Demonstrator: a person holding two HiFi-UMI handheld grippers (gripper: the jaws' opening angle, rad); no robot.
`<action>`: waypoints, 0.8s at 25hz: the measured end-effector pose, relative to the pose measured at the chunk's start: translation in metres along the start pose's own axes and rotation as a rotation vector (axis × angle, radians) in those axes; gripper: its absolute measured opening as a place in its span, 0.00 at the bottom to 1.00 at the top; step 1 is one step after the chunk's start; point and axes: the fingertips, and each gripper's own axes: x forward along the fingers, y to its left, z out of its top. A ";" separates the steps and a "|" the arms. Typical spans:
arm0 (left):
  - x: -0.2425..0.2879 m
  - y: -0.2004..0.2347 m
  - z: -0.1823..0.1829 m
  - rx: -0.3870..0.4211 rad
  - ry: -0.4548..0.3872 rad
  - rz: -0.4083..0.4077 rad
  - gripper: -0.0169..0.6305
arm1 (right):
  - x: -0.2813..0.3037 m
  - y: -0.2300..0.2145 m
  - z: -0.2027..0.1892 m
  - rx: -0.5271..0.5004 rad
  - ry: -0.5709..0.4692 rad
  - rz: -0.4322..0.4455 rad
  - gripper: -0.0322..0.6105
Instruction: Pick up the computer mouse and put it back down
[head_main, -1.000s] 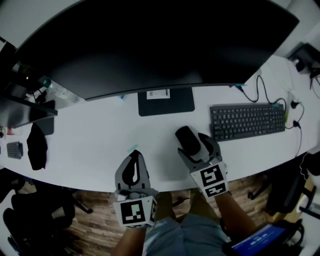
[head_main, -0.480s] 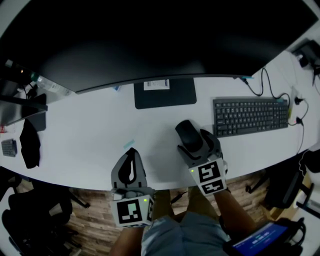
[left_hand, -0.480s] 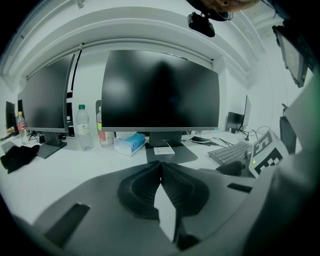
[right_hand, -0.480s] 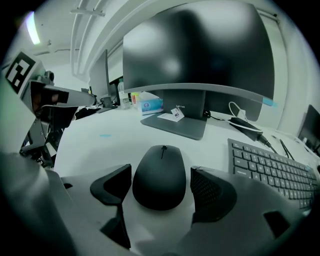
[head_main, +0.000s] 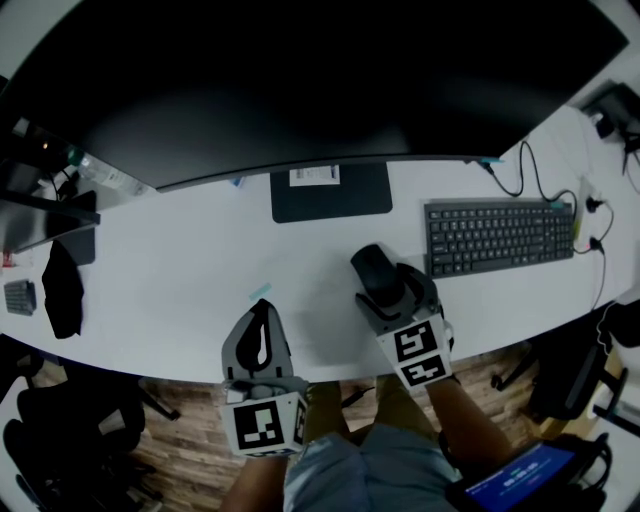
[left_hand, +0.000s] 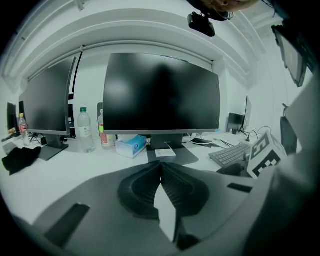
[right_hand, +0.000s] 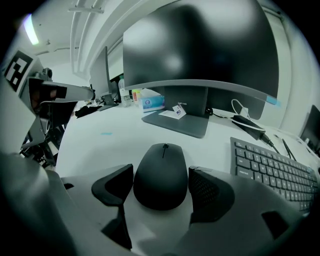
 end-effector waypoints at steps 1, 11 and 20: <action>-0.001 0.001 0.001 -0.001 -0.002 0.003 0.04 | 0.000 0.001 0.000 -0.003 0.000 0.002 0.60; -0.022 0.004 0.018 0.006 -0.044 0.046 0.04 | -0.002 0.002 -0.002 -0.009 -0.011 0.006 0.52; -0.046 0.004 0.034 0.024 -0.092 0.085 0.04 | -0.022 0.006 0.021 -0.016 -0.100 0.005 0.52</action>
